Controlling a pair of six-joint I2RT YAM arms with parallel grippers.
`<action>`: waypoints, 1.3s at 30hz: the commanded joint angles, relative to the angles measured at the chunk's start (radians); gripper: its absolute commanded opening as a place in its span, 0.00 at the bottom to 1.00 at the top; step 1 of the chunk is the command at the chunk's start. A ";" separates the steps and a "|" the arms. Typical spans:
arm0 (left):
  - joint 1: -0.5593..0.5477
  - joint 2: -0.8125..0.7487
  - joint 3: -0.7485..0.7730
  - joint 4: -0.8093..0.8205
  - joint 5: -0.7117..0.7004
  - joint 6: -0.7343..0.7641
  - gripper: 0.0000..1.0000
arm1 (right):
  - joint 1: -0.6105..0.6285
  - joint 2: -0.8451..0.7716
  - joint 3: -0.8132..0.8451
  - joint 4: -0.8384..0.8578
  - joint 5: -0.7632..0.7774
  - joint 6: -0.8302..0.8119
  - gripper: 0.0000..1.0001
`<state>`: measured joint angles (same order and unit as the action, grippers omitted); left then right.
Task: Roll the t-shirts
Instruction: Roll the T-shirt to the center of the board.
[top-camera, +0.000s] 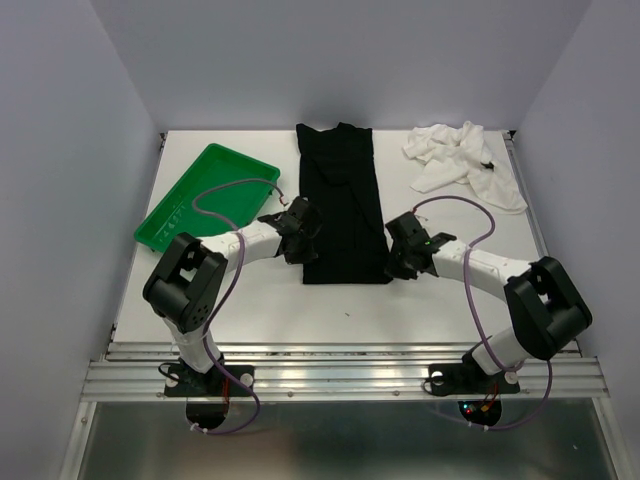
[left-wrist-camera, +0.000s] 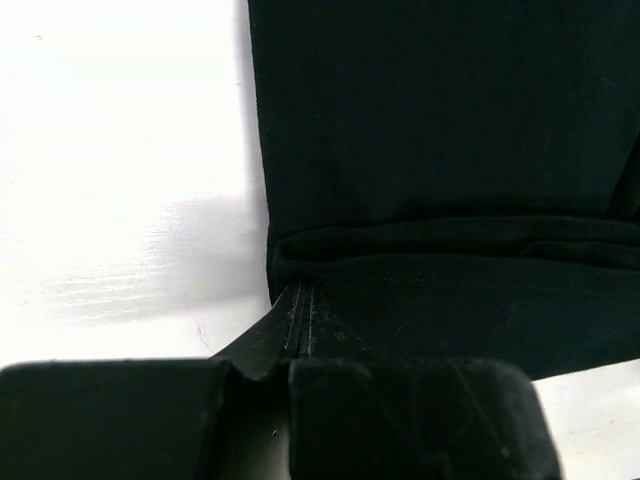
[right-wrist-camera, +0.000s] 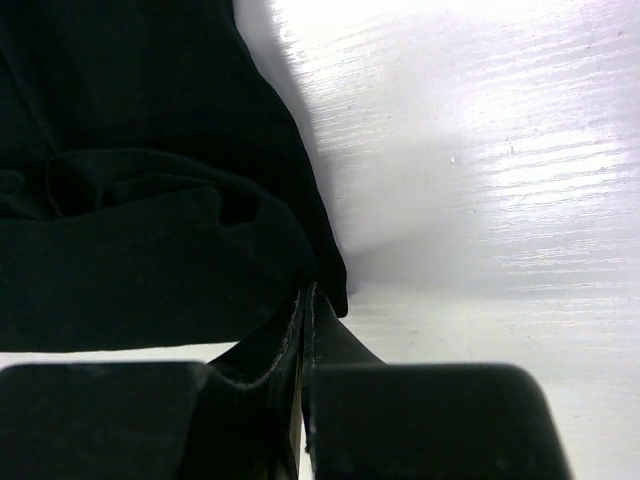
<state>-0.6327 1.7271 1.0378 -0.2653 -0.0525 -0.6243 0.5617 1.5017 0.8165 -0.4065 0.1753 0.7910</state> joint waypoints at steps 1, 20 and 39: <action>0.002 -0.001 -0.018 0.001 -0.006 0.021 0.00 | -0.006 -0.052 -0.014 0.026 0.012 0.014 0.01; 0.002 -0.201 0.073 -0.126 -0.053 0.052 0.00 | -0.006 -0.129 0.084 -0.080 0.059 -0.042 0.23; -0.009 -0.075 0.010 -0.031 -0.015 0.028 0.00 | -0.006 0.144 0.197 -0.009 0.081 -0.087 0.11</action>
<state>-0.6357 1.6142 1.0504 -0.3161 -0.0387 -0.6128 0.5617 1.6081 0.9756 -0.4587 0.2123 0.7277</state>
